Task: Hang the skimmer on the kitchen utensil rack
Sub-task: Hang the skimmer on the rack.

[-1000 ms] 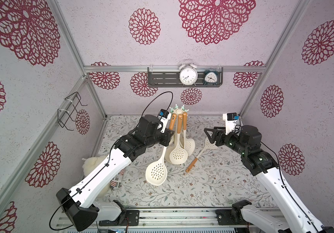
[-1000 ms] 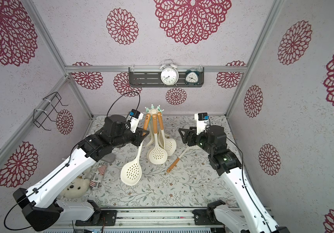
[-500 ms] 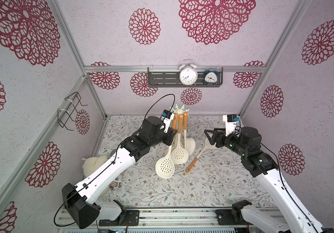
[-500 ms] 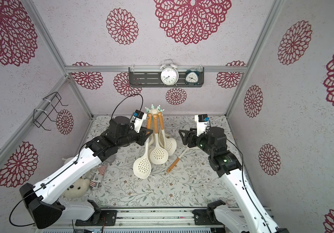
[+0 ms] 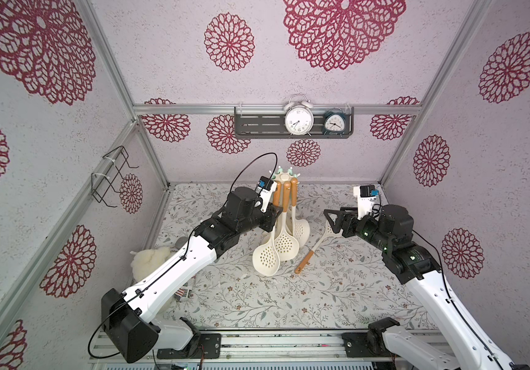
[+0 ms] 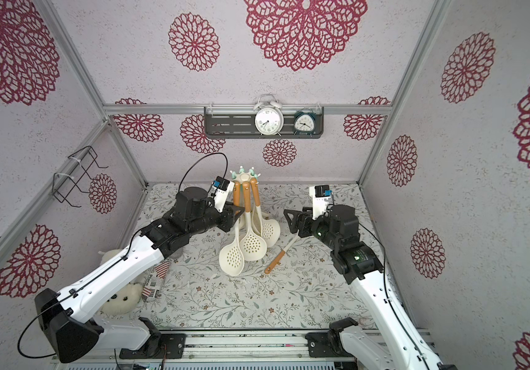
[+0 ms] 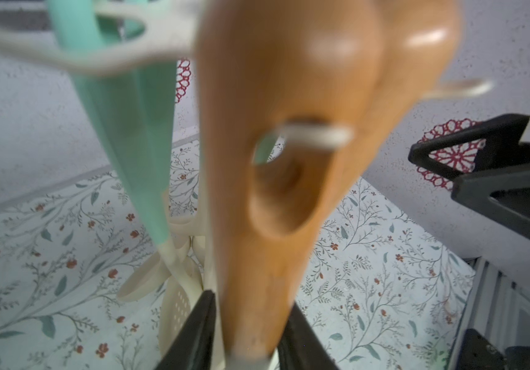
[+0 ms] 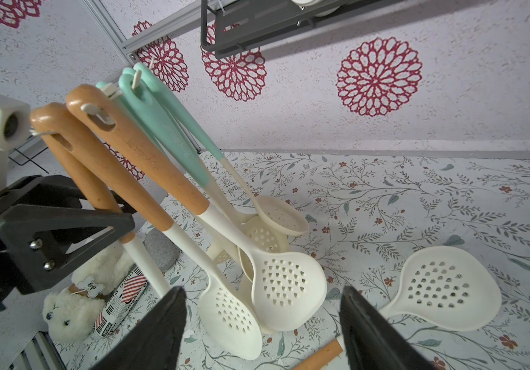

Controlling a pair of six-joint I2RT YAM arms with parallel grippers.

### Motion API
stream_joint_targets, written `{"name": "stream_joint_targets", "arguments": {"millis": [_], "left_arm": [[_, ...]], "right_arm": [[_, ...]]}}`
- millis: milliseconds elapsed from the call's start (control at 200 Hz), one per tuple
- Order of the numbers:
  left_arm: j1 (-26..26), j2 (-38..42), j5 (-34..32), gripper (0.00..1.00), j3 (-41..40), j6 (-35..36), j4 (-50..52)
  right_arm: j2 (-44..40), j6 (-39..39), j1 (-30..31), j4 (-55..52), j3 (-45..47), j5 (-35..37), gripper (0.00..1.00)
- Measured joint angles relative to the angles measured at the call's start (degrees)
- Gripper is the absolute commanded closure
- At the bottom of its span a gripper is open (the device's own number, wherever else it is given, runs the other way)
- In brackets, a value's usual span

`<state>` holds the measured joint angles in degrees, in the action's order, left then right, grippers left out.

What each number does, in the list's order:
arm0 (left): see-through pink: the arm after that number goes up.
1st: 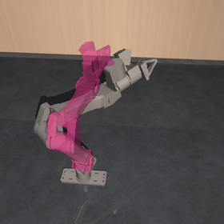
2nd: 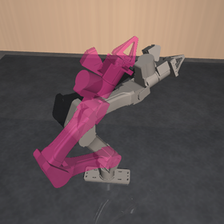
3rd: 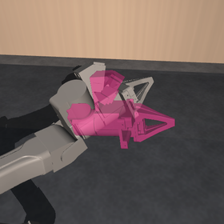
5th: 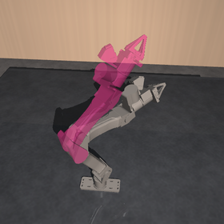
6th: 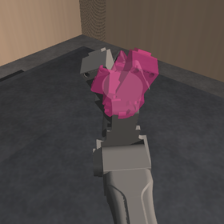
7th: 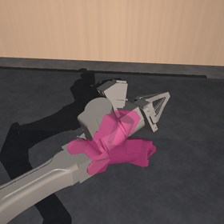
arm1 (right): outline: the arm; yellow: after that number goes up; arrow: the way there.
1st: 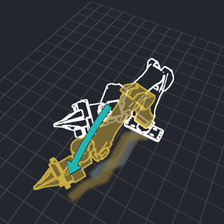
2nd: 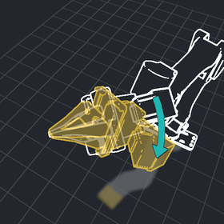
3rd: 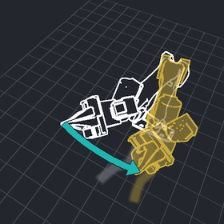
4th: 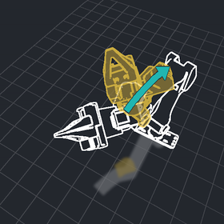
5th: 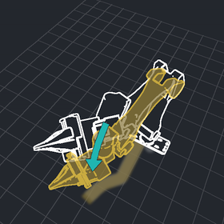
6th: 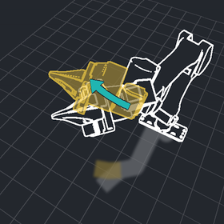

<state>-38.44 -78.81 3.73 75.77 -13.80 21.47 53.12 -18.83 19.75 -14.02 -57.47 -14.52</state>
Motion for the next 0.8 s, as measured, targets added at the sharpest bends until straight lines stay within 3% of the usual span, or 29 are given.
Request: {"name": "stream_joint_targets", "arguments": {"millis": [125,315,560,670,801], "left_arm": [[0.24,0.33,-0.15,0.31,-0.11,-0.07,0.9],[0.24,4.74,-0.48,0.14,-1.03,-0.2,1.84],[0.24,17.07,-2.97,0.09,-7.23,-2.12,3.85],[0.24,22.34,-3.85,0.09,-12.17,-4.02,4.76],[0.35,27.39,-3.74,0.1,-19.85,-7.63,4.92]], "right_arm": [[-1.18,-0.87,-0.09,-0.15,2.23,2.03,0.01],[-2.82,-2.19,-0.11,-1.31,7.45,6.16,0.01],[-2.69,-3.23,-2.01,-2.64,16.59,11.08,0.01],[3.91,-2.62,-7.08,-1.62,16.74,10.75,0.02],[12.68,-1.73,-16.22,3.54,17.68,4.59,0.05]]}}
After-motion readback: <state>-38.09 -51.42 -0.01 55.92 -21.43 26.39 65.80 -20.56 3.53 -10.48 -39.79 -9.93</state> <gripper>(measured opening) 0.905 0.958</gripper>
